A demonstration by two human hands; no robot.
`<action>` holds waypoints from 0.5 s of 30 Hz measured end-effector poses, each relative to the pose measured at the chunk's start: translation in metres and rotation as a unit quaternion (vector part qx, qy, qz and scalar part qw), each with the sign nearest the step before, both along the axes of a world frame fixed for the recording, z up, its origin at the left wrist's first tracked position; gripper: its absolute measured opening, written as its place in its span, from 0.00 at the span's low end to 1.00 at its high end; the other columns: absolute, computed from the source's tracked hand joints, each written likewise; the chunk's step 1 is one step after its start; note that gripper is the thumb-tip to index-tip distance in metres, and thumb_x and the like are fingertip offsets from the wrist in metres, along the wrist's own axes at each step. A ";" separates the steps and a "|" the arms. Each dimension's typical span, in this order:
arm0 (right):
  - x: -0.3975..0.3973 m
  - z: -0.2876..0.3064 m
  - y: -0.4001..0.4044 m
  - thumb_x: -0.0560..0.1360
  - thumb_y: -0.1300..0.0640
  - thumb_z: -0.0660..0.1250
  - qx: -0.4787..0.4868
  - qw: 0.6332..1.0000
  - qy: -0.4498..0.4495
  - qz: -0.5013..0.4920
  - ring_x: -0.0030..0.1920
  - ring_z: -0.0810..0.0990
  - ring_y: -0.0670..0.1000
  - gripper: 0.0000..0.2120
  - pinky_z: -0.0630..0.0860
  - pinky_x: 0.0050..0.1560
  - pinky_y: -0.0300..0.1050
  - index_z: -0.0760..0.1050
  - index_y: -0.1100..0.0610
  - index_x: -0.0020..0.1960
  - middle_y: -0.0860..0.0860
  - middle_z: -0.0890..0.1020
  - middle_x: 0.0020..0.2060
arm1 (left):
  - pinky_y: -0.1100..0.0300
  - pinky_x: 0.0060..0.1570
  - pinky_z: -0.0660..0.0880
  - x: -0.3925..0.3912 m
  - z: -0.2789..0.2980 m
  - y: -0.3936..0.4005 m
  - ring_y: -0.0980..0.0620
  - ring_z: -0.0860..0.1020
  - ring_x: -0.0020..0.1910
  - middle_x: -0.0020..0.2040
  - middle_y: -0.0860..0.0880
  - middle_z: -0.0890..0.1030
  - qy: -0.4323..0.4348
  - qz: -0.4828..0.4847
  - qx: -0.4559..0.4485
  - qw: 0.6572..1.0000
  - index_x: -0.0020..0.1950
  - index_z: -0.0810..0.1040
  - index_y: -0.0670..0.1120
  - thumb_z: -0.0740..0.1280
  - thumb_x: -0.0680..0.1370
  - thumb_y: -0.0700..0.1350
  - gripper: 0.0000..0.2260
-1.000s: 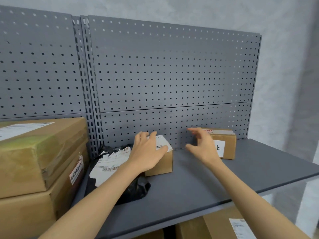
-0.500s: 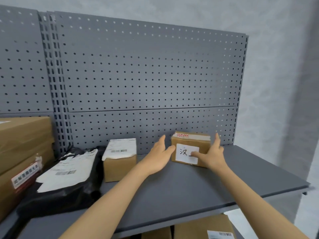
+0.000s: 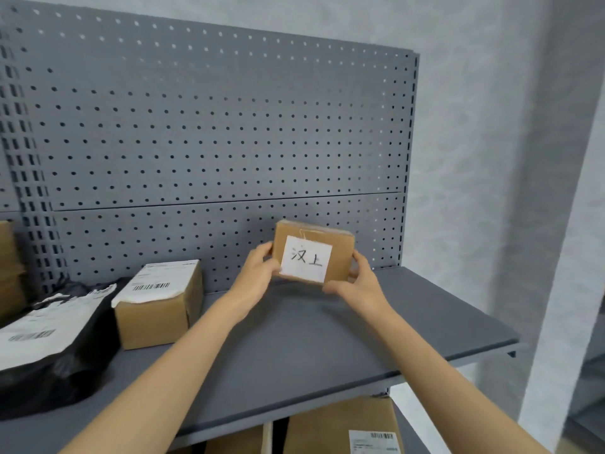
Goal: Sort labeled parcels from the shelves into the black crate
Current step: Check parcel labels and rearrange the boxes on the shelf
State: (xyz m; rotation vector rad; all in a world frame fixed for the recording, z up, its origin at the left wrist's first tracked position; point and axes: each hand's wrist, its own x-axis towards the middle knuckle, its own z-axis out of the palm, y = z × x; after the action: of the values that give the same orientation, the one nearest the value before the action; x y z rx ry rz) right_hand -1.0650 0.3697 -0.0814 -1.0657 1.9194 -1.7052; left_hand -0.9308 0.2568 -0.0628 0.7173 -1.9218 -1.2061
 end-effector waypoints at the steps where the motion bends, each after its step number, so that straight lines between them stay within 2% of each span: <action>1: 0.000 0.006 0.002 0.67 0.68 0.70 -0.030 0.999 -0.011 0.003 0.54 0.76 0.47 0.41 0.72 0.49 0.34 0.56 0.52 0.74 0.51 0.76 0.61 | 0.61 0.54 0.66 0.004 0.009 0.002 0.57 0.72 0.57 0.58 0.54 0.74 0.024 -0.004 -0.008 1.000 0.59 0.72 0.53 0.58 0.75 0.36 0.17; 2: 0.001 0.012 0.003 0.67 0.69 0.70 -0.057 0.998 -0.020 0.008 0.51 0.76 0.44 0.40 0.72 0.42 0.27 0.58 0.52 0.74 0.49 0.77 0.58 | 0.63 0.50 0.66 0.009 0.018 0.004 0.59 0.72 0.53 0.55 0.57 0.75 0.043 -0.004 -0.012 0.999 0.57 0.73 0.55 0.58 0.75 0.35 0.18; 3: 0.002 0.017 0.005 0.67 0.70 0.69 -0.077 0.997 -0.027 0.015 0.48 0.76 0.40 0.39 0.71 0.36 0.24 0.60 0.52 0.73 0.47 0.77 0.55 | 0.63 0.48 0.67 0.014 0.026 0.006 0.60 0.73 0.52 0.54 0.58 0.75 0.058 -0.001 -0.014 0.998 0.58 0.72 0.56 0.57 0.75 0.35 0.19; 5: 0.005 0.023 0.006 0.67 0.73 0.67 -0.108 0.993 -0.036 0.032 0.46 0.75 0.36 0.37 0.70 0.30 0.22 0.63 0.52 0.72 0.47 0.77 0.51 | 0.60 0.48 0.69 0.026 0.035 0.006 0.56 0.72 0.55 0.57 0.56 0.74 0.079 0.010 -0.014 0.997 0.68 0.68 0.52 0.57 0.76 0.36 0.21; 7: 0.008 0.026 0.007 0.67 0.75 0.66 -0.129 0.990 -0.042 0.044 0.45 0.76 0.38 0.37 0.73 0.32 0.24 0.65 0.53 0.71 0.48 0.78 0.50 | 0.62 0.47 0.69 0.038 0.038 0.006 0.55 0.72 0.56 0.57 0.57 0.74 0.088 0.025 -0.023 0.996 0.69 0.67 0.49 0.59 0.76 0.36 0.23; 10: 0.018 0.026 0.006 0.69 0.75 0.66 -0.158 0.984 -0.057 0.052 0.46 0.78 0.44 0.32 0.75 0.36 0.28 0.67 0.55 0.70 0.51 0.80 0.52 | 0.69 0.47 0.71 0.052 0.038 0.007 0.58 0.75 0.53 0.52 0.58 0.78 0.101 0.020 -0.047 0.994 0.62 0.73 0.51 0.62 0.73 0.33 0.20; 13: 0.029 0.024 0.003 0.72 0.70 0.67 -0.177 0.981 -0.062 0.057 0.47 0.77 0.37 0.27 0.72 0.35 0.23 0.70 0.53 0.68 0.45 0.80 0.47 | 0.71 0.47 0.70 0.062 0.036 0.006 0.65 0.75 0.52 0.54 0.61 0.77 0.092 0.004 -0.071 0.993 0.59 0.74 0.57 0.67 0.73 0.36 0.20; 15: 0.035 0.022 0.002 0.72 0.68 0.68 -0.177 0.979 -0.071 0.071 0.47 0.76 0.36 0.26 0.73 0.36 0.24 0.70 0.52 0.68 0.41 0.79 0.46 | 0.68 0.47 0.69 0.067 0.033 0.003 0.63 0.75 0.54 0.55 0.65 0.74 0.079 0.001 -0.070 0.994 0.61 0.72 0.60 0.68 0.73 0.39 0.22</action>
State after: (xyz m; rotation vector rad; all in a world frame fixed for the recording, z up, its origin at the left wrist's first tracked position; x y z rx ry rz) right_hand -1.0303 0.3718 -0.0591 -1.1355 1.4487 -2.0256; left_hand -0.8633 0.2598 -0.0299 0.5332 -1.8521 -1.0816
